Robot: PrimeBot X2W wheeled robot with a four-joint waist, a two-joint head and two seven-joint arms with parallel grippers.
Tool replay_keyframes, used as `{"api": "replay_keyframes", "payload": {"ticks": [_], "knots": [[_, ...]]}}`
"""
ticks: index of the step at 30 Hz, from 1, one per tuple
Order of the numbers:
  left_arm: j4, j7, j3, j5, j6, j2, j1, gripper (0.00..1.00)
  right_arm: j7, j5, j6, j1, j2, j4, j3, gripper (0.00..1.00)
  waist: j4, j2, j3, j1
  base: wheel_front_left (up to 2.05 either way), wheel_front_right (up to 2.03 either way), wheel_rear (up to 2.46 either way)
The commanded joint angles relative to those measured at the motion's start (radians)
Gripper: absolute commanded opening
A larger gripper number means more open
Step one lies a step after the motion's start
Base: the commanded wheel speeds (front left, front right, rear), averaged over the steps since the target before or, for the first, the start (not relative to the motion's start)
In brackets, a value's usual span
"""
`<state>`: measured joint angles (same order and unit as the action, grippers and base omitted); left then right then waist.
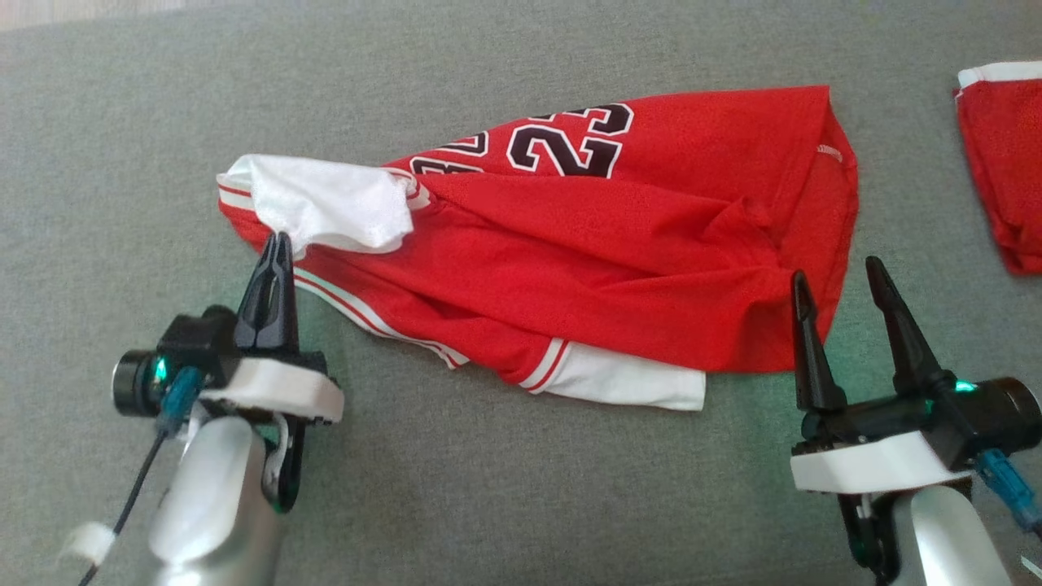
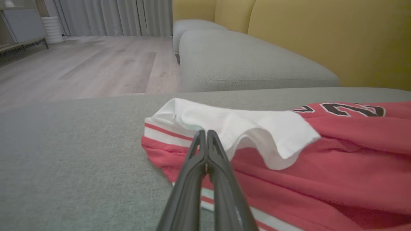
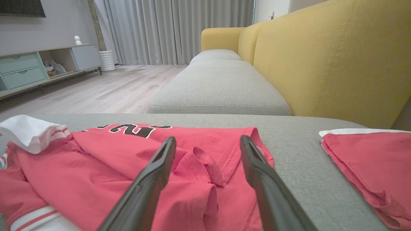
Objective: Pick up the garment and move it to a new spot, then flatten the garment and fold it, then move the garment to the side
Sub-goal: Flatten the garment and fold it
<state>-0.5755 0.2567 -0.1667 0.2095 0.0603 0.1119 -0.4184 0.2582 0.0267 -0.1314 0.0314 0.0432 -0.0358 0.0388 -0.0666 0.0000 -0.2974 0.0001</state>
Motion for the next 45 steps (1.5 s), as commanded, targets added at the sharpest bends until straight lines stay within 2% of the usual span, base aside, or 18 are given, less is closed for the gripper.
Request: {"api": "replay_keyframes", "payload": {"ticks": [1, 8, 18, 30, 38, 45], "knots": [[0.070, 0.005, 0.045, -0.012, -0.011, 0.022, 0.015, 0.00, 0.004, 0.009, 0.001, 0.014, 0.007, 0.028, 0.021, 1.00, -0.001, 0.0000, 0.005, -0.0001, 0.00, 0.00, 0.00], [0.301, 0.005, 0.109, -0.007, 0.004, 0.019, 0.112, 0.00, 0.004, 0.000, 0.001, -0.018, 0.007, -0.064, 0.034, 1.00, 0.011, 0.0000, 0.010, -0.0001, 0.00, 0.00, 0.00], [0.413, 0.005, 0.150, -0.034, 0.015, 0.026, 0.114, 0.00, 0.004, 0.029, 0.001, 0.008, 0.017, -0.159, 0.074, 1.00, 0.033, 0.0000, 0.008, -0.0001, 0.00, 0.00, 0.00], [0.596, 0.005, 0.219, -0.025, 0.018, 0.022, 0.120, 0.00, 0.004, 0.130, 0.001, 0.057, 0.134, -0.206, 0.099, 1.00, 0.083, 0.0000, 0.010, -0.0001, 0.00, 0.00, 0.00], [0.620, 0.001, 0.200, -0.014, 0.029, 0.033, 0.121, 0.00, 0.004, 0.266, 0.001, 0.085, 0.185, -0.203, 0.203, 1.00, 0.110, 0.0000, 0.011, -0.0001, 0.00, 0.00, 0.00], [0.632, -0.010, 0.173, -0.013, 0.032, 0.033, 0.123, 0.00, 0.003, 0.381, 0.001, 0.157, 0.260, -0.218, 0.282, 1.00, 0.123, 0.0000, 0.009, -0.0001, 0.00, 0.00, 0.00]]}}
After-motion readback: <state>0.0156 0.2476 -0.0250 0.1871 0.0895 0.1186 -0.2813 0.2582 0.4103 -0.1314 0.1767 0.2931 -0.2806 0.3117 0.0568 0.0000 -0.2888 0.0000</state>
